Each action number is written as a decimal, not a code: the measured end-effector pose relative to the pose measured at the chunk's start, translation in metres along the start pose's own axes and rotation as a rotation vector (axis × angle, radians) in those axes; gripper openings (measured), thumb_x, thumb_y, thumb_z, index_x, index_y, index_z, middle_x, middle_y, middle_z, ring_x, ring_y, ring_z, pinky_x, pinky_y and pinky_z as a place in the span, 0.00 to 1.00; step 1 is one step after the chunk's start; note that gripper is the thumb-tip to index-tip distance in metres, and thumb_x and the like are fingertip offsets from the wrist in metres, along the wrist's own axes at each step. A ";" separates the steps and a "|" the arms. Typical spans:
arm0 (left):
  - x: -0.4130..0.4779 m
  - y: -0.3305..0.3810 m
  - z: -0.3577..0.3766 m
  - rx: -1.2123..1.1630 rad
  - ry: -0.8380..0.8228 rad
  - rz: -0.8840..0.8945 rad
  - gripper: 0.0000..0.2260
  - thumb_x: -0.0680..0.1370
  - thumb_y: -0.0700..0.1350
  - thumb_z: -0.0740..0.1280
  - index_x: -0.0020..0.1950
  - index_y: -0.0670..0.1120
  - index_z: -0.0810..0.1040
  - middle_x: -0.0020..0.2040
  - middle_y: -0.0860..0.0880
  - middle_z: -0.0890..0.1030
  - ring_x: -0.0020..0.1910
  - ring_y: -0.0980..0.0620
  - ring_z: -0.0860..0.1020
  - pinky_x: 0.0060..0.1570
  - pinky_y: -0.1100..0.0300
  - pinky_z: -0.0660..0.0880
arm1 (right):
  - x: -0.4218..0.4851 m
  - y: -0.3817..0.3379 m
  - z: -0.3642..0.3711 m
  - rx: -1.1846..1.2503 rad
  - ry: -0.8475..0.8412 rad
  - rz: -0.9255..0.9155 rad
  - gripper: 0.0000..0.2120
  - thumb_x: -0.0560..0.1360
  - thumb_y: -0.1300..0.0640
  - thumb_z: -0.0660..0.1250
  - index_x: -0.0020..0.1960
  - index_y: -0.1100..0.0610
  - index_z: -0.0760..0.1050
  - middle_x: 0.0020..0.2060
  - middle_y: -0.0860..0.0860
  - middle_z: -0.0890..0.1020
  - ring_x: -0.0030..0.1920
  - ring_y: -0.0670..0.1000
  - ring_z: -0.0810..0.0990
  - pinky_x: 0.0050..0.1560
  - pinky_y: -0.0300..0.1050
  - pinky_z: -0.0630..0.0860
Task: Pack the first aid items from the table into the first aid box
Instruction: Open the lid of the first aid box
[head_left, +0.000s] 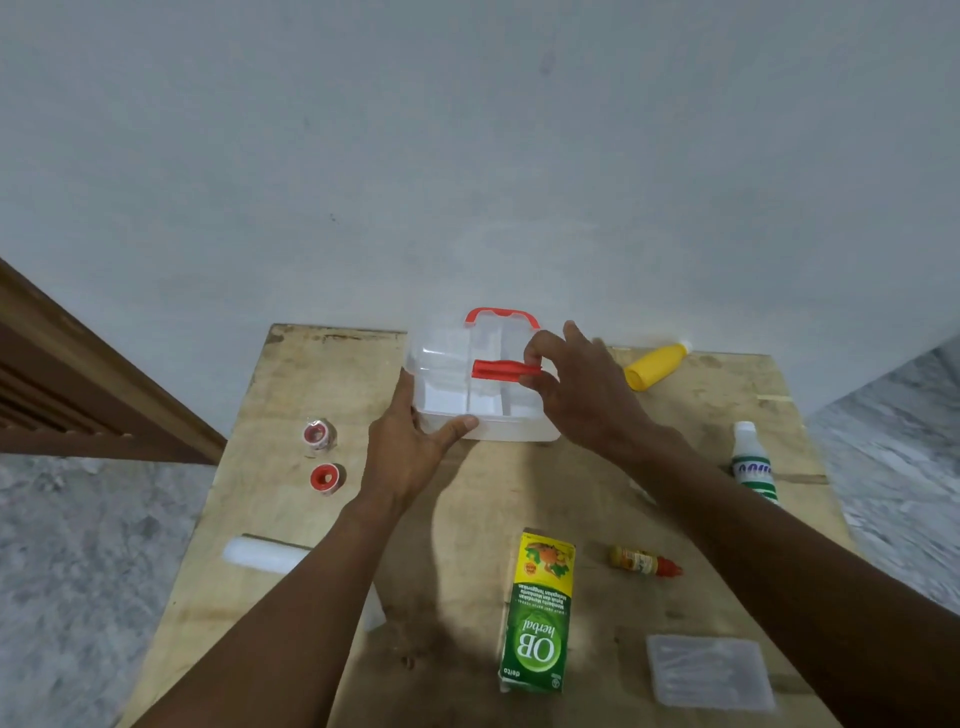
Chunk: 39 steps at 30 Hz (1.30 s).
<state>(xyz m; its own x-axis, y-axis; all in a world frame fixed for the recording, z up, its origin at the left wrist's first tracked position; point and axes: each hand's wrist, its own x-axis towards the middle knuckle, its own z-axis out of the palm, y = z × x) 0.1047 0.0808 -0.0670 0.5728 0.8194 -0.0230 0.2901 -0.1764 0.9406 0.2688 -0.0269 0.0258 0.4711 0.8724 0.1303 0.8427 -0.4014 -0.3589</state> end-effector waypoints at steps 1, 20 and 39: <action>0.001 0.002 0.000 0.017 0.004 -0.003 0.37 0.70 0.59 0.74 0.75 0.56 0.62 0.61 0.56 0.79 0.56 0.56 0.78 0.54 0.64 0.77 | 0.003 -0.001 -0.004 0.009 -0.008 0.003 0.05 0.80 0.56 0.65 0.53 0.56 0.74 0.43 0.54 0.71 0.42 0.53 0.65 0.50 0.48 0.65; 0.009 0.007 -0.008 0.222 -0.038 -0.091 0.43 0.67 0.63 0.74 0.77 0.52 0.61 0.61 0.48 0.80 0.55 0.45 0.80 0.52 0.49 0.80 | 0.094 0.008 -0.044 -0.172 0.297 -0.091 0.02 0.76 0.65 0.67 0.48 0.63 0.78 0.38 0.59 0.79 0.36 0.62 0.78 0.36 0.54 0.77; -0.002 0.016 -0.011 0.149 -0.043 -0.086 0.42 0.62 0.68 0.71 0.73 0.59 0.64 0.57 0.59 0.80 0.54 0.55 0.79 0.47 0.62 0.78 | 0.100 0.028 -0.051 0.004 0.127 -0.064 0.22 0.77 0.53 0.70 0.68 0.59 0.73 0.59 0.56 0.78 0.58 0.58 0.76 0.60 0.45 0.69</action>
<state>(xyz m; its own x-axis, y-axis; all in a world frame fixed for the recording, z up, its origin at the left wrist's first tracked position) 0.0999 0.0825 -0.0486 0.5722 0.8116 -0.1181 0.4476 -0.1884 0.8742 0.3530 0.0350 0.0760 0.4462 0.8535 0.2690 0.8709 -0.3449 -0.3501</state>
